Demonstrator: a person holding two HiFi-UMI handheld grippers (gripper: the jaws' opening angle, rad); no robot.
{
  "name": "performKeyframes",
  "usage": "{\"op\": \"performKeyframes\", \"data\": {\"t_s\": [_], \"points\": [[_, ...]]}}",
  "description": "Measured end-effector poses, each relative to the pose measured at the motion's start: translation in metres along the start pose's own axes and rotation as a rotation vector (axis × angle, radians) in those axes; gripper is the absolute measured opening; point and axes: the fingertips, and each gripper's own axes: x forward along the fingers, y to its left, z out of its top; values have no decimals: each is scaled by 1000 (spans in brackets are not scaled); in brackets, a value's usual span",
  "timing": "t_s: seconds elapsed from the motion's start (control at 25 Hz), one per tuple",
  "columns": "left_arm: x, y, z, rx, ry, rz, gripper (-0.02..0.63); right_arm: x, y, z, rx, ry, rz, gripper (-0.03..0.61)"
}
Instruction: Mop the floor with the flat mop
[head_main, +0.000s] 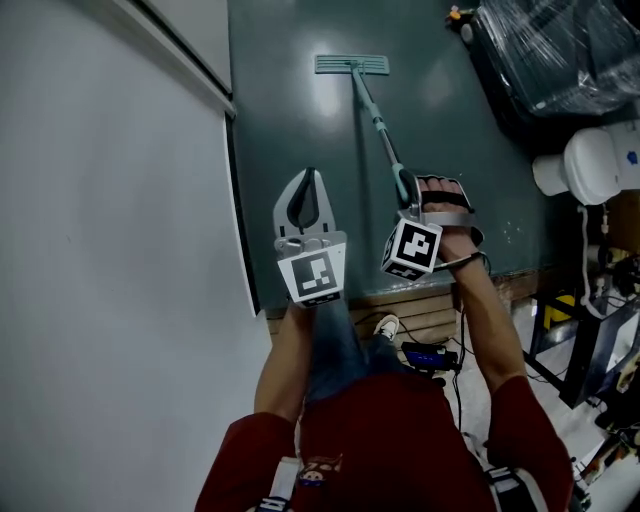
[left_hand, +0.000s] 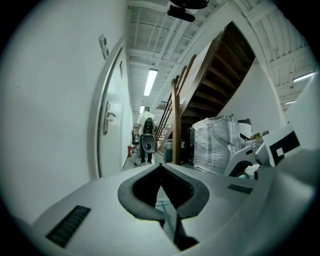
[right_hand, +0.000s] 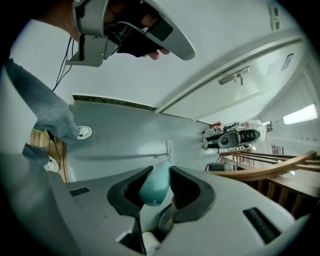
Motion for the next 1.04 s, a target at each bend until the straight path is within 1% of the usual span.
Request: {"op": "performKeyframes", "data": {"t_s": [0.16,0.24,0.4,0.6,0.84,1.04], "points": [[4,10,-2,-3,-6,13,15,1,-6,14,-6,-25,0,117],[10,18,-6,-5,-9,15,15,12,-7,19,-12,-21,-3,117],[27,26,-8,-14,-6,15,15,30,-15,20,-21,0,-6,117],[25,28,-8,-15,-8,21,15,30,-12,19,-26,3,-3,117],[31,22,2,-7,-10,21,15,27,-22,14,-15,-5,1,117],[31,35,-11,-12,-11,15,15,37,-15,25,-26,6,-9,117]]}}
